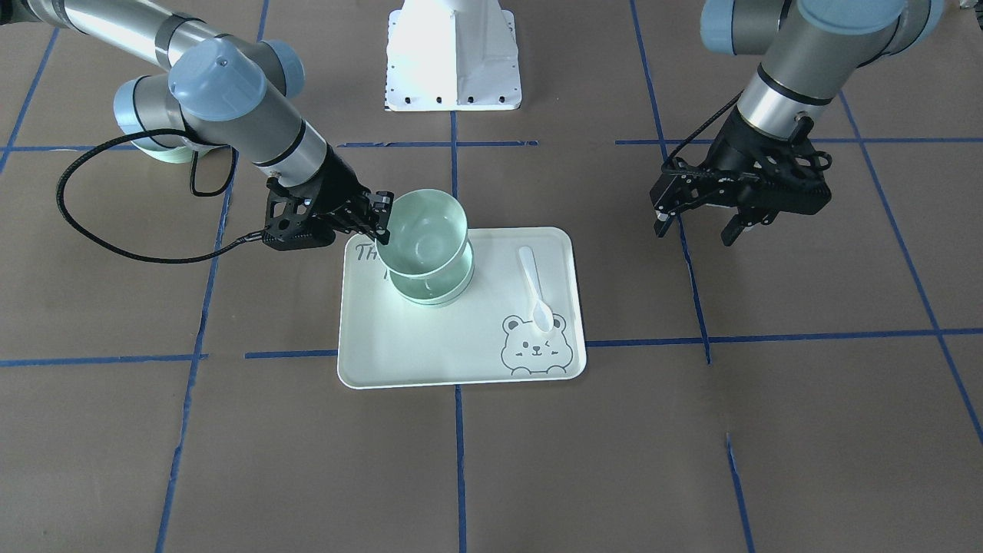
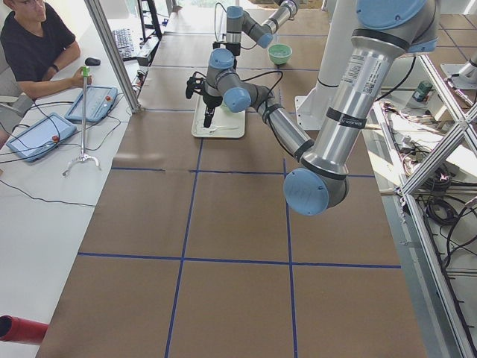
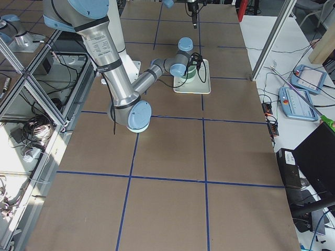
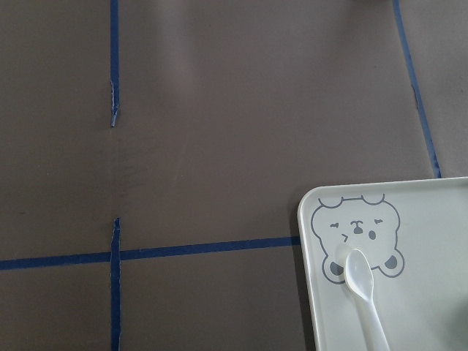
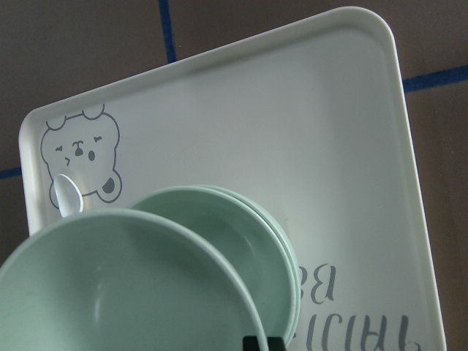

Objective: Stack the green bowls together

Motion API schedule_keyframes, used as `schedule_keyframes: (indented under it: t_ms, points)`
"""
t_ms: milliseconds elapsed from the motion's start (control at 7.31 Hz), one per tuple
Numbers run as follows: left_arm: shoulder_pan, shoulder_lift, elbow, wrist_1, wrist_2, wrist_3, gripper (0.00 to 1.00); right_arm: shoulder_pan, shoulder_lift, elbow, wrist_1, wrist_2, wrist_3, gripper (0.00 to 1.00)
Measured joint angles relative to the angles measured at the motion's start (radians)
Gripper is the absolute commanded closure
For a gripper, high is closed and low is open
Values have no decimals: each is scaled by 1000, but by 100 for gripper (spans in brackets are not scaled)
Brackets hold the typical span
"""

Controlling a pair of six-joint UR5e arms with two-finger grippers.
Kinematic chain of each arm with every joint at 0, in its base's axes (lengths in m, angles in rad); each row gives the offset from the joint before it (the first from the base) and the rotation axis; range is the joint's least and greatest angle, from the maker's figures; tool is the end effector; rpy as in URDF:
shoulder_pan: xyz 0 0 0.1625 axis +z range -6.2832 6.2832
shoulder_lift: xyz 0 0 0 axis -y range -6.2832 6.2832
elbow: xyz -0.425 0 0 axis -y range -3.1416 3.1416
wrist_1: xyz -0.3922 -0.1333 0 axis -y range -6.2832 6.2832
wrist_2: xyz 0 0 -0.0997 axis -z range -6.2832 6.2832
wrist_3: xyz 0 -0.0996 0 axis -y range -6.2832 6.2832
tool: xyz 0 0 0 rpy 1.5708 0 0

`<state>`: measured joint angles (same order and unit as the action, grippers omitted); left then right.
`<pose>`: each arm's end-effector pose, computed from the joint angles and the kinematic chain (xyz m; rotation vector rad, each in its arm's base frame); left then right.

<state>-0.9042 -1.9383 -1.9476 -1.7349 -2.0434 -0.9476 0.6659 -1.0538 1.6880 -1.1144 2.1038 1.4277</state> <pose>0.2848 -0.5043 0.2693 0.2982 0.9455 -0.0430 -0.4586 -0.4654 0.2508 -0.0213 -1.1631 0.1721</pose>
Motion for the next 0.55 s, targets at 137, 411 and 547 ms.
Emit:
schedule_keyframes:
  t_ms: [137, 411, 547]
  points:
    - [1, -1, -1, 0, 0, 0, 0, -8, -1, -2, -3, -17, 0, 1]
    - [2, -2, -1, 0, 1, 0, 0, -36, -3, -2, -17, -62, 0, 0]
    - [2, -2, -1, 0, 2, 0, 0, -51, 0, 2, -33, -107, -2, 0]
